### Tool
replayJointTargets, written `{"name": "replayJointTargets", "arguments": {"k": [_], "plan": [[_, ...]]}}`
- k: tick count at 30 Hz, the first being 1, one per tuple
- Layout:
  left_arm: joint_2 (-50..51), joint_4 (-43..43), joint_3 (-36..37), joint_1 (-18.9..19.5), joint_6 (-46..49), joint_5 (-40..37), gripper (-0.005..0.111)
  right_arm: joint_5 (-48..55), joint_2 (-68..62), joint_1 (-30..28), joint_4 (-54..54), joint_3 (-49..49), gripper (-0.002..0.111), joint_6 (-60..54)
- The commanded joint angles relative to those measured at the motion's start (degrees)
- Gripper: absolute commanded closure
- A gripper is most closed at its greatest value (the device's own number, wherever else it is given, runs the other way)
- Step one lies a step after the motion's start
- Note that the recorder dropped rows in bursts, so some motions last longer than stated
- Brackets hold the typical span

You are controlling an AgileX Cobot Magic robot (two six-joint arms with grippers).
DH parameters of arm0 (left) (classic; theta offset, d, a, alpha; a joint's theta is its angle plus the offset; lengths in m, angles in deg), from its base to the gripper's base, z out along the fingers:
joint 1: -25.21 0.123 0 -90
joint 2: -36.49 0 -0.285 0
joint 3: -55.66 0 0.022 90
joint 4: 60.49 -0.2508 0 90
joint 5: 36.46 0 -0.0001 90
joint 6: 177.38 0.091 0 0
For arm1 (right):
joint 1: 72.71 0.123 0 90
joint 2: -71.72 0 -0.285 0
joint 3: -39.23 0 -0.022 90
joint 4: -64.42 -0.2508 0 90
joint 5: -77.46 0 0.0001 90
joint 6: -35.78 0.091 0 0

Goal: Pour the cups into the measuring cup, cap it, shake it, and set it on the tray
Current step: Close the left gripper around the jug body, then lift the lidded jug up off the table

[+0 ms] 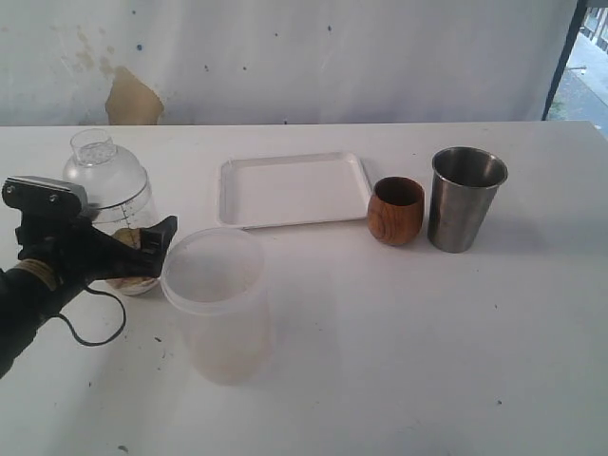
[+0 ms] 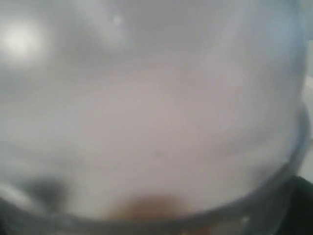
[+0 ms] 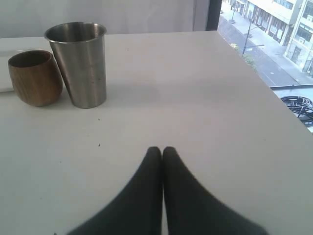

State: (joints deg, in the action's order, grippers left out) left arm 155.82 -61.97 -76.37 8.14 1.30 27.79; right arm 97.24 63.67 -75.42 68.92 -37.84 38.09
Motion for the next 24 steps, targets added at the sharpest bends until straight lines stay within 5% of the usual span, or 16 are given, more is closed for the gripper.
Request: {"name": "replayJointTargets", "arguments": {"k": [1, 24], "plan": [[0.07, 3.22, -0.2, -0.2, 0.08, 0.73, 0.002, -0.2, 0.26, 0.25, -0.08, -0.15, 0.108, 0.14], [0.07, -0.3, -0.2, -0.2, -0.14, 5.71, 0.002, -0.2, 0.26, 0.25, -0.08, -0.15, 0.108, 0.14]]}}
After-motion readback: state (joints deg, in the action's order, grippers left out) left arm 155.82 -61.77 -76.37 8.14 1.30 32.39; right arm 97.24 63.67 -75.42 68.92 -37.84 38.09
